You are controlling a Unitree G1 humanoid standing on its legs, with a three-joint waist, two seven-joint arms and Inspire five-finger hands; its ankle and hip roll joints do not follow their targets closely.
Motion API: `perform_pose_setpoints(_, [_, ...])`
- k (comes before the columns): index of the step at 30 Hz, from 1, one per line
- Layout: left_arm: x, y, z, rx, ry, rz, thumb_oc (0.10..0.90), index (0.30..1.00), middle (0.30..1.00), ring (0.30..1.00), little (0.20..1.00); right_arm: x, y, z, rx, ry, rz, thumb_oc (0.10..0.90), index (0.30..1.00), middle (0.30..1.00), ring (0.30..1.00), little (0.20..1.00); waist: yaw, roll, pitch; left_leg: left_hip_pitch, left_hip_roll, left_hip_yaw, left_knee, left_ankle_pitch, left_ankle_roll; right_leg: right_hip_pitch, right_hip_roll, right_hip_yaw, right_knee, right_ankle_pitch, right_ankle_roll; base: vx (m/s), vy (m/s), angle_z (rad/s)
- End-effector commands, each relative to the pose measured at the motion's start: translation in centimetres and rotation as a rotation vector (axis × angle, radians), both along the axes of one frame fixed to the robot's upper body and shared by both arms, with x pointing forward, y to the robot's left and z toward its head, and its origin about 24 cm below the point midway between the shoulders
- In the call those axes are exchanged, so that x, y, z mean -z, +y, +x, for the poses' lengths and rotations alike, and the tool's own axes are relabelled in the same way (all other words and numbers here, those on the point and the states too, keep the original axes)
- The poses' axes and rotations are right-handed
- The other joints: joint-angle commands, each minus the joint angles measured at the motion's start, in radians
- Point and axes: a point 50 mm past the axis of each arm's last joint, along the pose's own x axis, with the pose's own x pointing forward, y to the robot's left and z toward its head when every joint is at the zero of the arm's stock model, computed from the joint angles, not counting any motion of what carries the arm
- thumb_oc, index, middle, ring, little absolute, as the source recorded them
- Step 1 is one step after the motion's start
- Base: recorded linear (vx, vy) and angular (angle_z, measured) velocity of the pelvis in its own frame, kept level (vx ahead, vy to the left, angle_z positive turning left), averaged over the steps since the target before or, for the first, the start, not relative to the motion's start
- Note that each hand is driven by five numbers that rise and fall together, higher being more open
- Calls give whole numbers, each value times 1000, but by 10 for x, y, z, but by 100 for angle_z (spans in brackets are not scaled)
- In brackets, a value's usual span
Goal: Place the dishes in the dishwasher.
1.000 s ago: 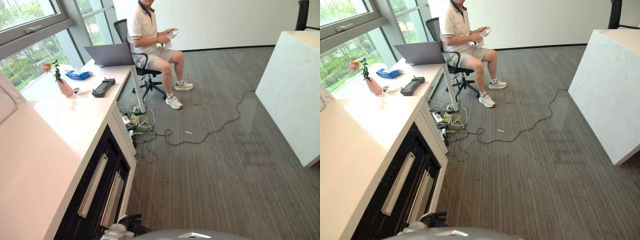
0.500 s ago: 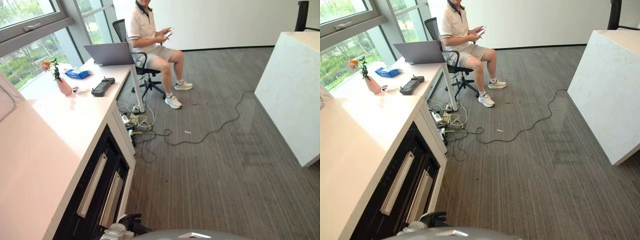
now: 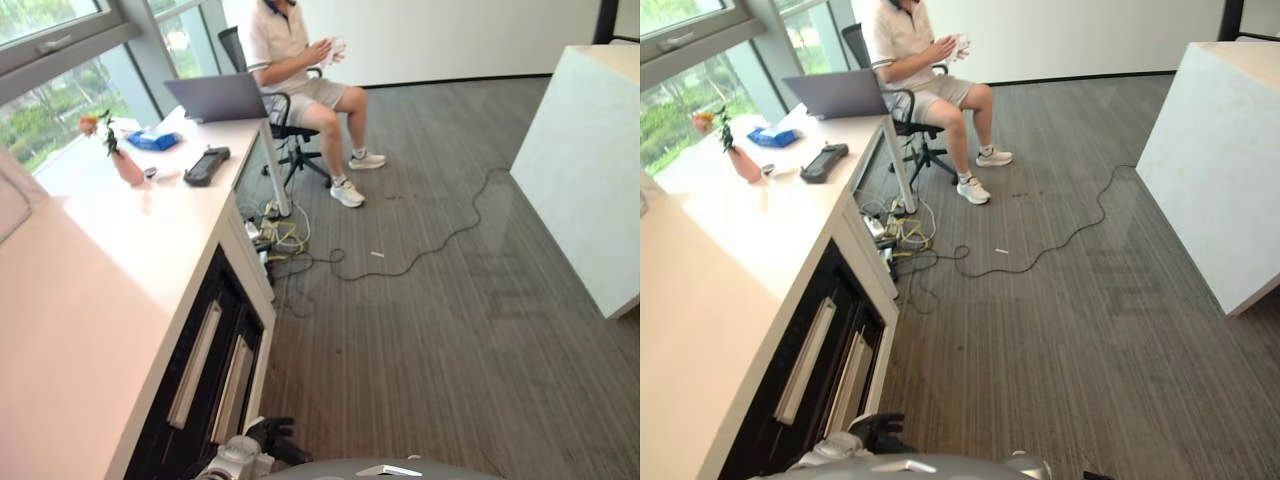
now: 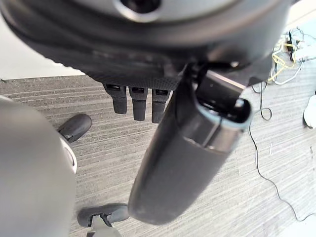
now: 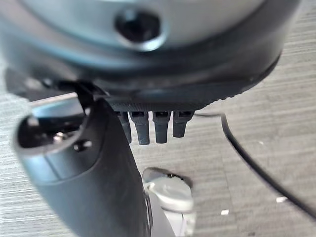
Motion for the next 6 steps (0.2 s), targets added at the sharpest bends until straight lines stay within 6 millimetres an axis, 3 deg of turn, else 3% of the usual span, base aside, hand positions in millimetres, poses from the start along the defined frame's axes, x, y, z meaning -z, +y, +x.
perform_pose_setpoints(1, [-2, 43, -16, -87, 68, 87, 800, 900, 900, 900, 900, 5, 34, 26, -37, -64, 95, 800, 900, 900, 900, 900, 1, -27, 21, 37, 9, -69, 12, -134, -21, -118, -122, 161, -76, 162, 107, -44, 185, 69])
perform_pose_setpoints(3, [-2, 65, -40, -141, 153, 141, 800, 900, 900, 900, 900, 7, 40, 23, -52, -65, 113, 800, 900, 900, 900, 900, 16, -38, 10, 16, -7, -89, 12, -128, -4, -75, -80, 125, -68, 88, 88, -33, 187, 49])
perform_pose_setpoints(4, [-3, 70, -45, -142, 175, 162, 800, 900, 900, 900, 900, 7, 42, 23, -72, -65, 123, 800, 900, 900, 900, 900, 14, -41, 12, 14, -11, -104, 12, -119, -2, -101, -63, 162, -28, 106, 94, -8, 92, 26])
perform_pose_setpoints(6, [-8, 81, -39, -170, 146, 174, 800, 900, 900, 900, 900, 8, 46, 21, -205, -41, 126, 800, 900, 900, 900, 900, 33, -56, 10, 1, -19, -144, 12, -113, -3, -65, -36, 176, -98, 90, 84, -17, 10, 61])
